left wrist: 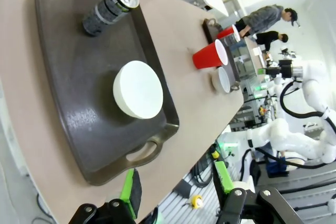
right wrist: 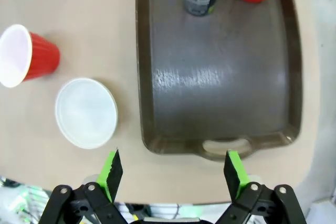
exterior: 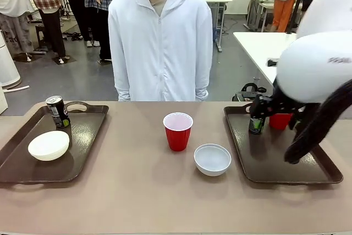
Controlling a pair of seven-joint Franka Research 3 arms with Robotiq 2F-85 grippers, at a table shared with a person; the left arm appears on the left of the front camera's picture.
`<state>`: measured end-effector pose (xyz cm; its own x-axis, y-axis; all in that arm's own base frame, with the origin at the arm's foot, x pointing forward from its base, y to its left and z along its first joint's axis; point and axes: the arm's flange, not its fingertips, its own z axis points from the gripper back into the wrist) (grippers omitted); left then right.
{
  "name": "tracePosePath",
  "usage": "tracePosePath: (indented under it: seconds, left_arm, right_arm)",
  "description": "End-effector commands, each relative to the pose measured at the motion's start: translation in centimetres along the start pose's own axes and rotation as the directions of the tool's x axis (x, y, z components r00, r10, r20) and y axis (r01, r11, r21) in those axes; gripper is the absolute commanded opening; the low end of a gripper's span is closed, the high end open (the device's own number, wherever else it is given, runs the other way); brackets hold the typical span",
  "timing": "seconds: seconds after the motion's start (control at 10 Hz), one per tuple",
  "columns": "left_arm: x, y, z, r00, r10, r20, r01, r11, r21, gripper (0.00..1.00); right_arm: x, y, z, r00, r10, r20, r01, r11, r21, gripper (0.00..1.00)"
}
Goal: Prepare tableware on both trays.
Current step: Pick up a Picnic Bowl from the table and place it on a Handle tray.
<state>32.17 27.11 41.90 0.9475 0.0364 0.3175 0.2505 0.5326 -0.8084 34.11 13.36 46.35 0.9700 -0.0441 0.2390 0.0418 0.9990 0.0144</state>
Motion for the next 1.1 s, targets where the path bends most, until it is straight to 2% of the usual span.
tracePosePath:
  seconds: [0.0, 0.3, 0.4, 0.5, 1.0]
  left_arm:
    - [0.0, -0.1, 0.1, 1.0, 0.006, 0.013, -0.006, 1.0, 0.001, 0.73]
    - [0.0, -0.1, 0.1, 1.0, 0.006, 0.013, -0.006, 1.0, 0.001, 0.73]
    - [0.0, -0.1, 0.1, 1.0, 0.006, 0.013, -0.006, 1.0, 0.001, 0.73]
    - [0.0, -0.1, 0.1, 1.0, 0.006, 0.013, -0.006, 1.0, 0.001, 0.73]
    - [0.0, -0.1, 0.1, 1.0, 0.006, 0.013, -0.006, 1.0, 0.001, 0.73]
  right_arm:
    - [1.4, 3.1, -2.6, 1.0, -0.029, 0.008, 0.03, 0.999, -0.016, 1.0]
    - [2.4, 5.9, -4.6, 1.0, 0.004, 0.019, -0.003, 0.999, -0.038, 1.0]
    - [2.3, 5.5, -3.7, 0.999, -0.009, 0.053, 0.011, 1.0, -0.024, 1.0]
    - [1.4, 5.3, -4.5, 1.0, 0.026, -0.011, -0.026, 1.0, -0.014, 1.0]
    - [1.8, 5.5, -4.3, 1.0, 0.027, -0.004, -0.027, 1.0, -0.016, 1.0]
